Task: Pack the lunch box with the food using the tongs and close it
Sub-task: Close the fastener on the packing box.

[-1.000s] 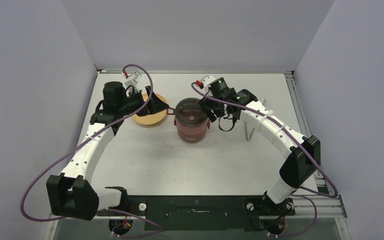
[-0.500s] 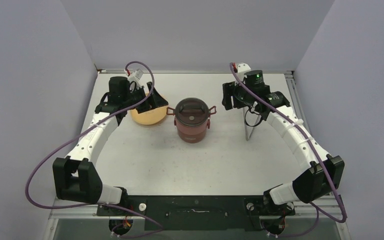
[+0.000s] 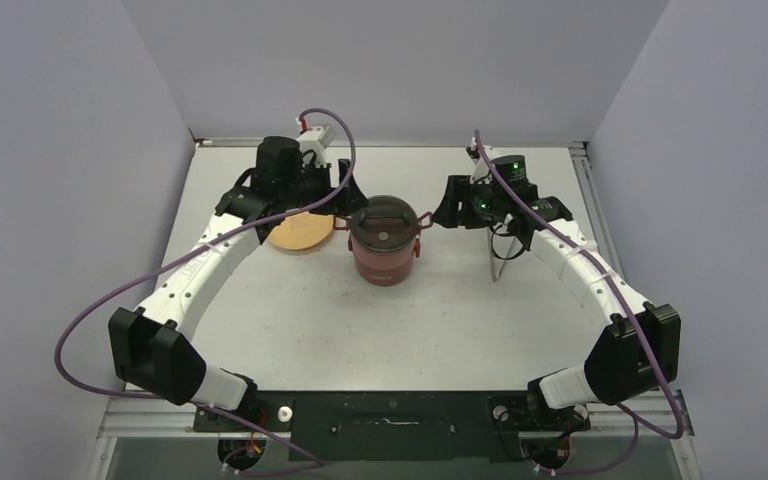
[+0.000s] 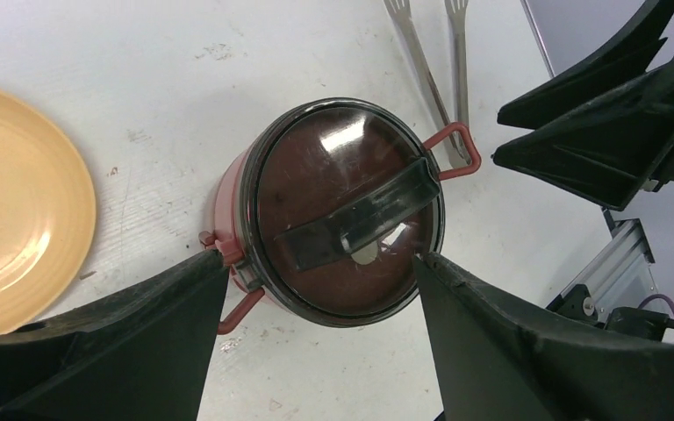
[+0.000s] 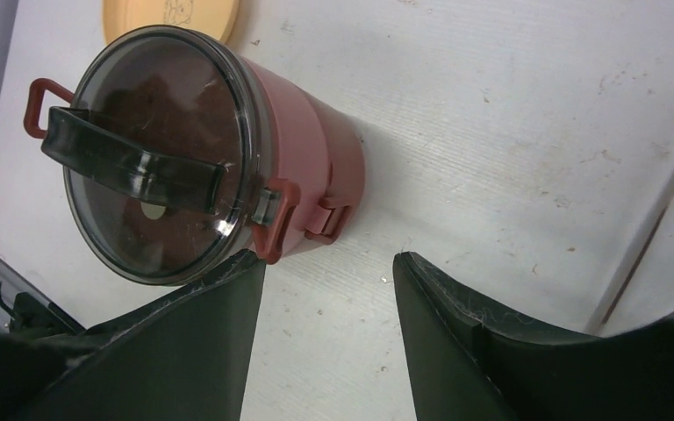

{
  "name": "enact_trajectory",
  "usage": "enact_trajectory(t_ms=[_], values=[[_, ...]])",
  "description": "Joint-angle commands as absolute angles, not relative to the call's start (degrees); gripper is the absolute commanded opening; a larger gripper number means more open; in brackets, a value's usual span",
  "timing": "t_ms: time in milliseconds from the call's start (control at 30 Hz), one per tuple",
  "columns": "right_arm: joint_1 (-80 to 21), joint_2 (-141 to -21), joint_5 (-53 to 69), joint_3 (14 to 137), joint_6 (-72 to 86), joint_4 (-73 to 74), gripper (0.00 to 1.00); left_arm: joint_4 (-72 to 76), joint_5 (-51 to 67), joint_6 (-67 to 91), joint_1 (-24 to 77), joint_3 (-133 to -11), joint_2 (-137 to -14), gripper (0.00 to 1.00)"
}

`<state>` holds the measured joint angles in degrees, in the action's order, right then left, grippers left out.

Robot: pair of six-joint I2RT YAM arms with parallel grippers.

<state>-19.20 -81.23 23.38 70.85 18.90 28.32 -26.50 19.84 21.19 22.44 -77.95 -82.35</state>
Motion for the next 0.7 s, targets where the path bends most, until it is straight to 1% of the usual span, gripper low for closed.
enact_trajectory(t_ms=[0, 167, 300, 400, 533, 667], values=[[-19.1, -80.7, 26.2, 69.6, 22.3, 22.3, 0.56, -29.0, 16.5, 17.7, 23.6, -82.2, -84.5, 0.80], [-19.1, -81.6, 27.6, 68.8, 24.1, 19.6, 0.53, -31.6, 10.8, 15.8, 25.5, -82.9, -85.2, 0.80], [-19.1, -82.5, 28.2, 68.3, 25.1, 18.3, 0.51, -31.3, 10.0, 15.9, 25.4, -81.2, -84.8, 0.80], [-19.1, -82.7, 28.2, 67.5, 25.6, 17.7, 0.49, -29.9, 11.7, 16.1, 25.4, -80.1, -85.0, 0.75], [-19.1, -83.0, 28.4, 66.5, 25.9, 17.3, 0.45, -30.5, 10.6, 16.3, 25.3, -79.8, -85.9, 0.66], [-19.1, -82.6, 28.7, 65.7, 26.7, 17.1, 0.38, -31.1, 7.5, 16.5, 23.9, -78.2, -85.2, 0.65]])
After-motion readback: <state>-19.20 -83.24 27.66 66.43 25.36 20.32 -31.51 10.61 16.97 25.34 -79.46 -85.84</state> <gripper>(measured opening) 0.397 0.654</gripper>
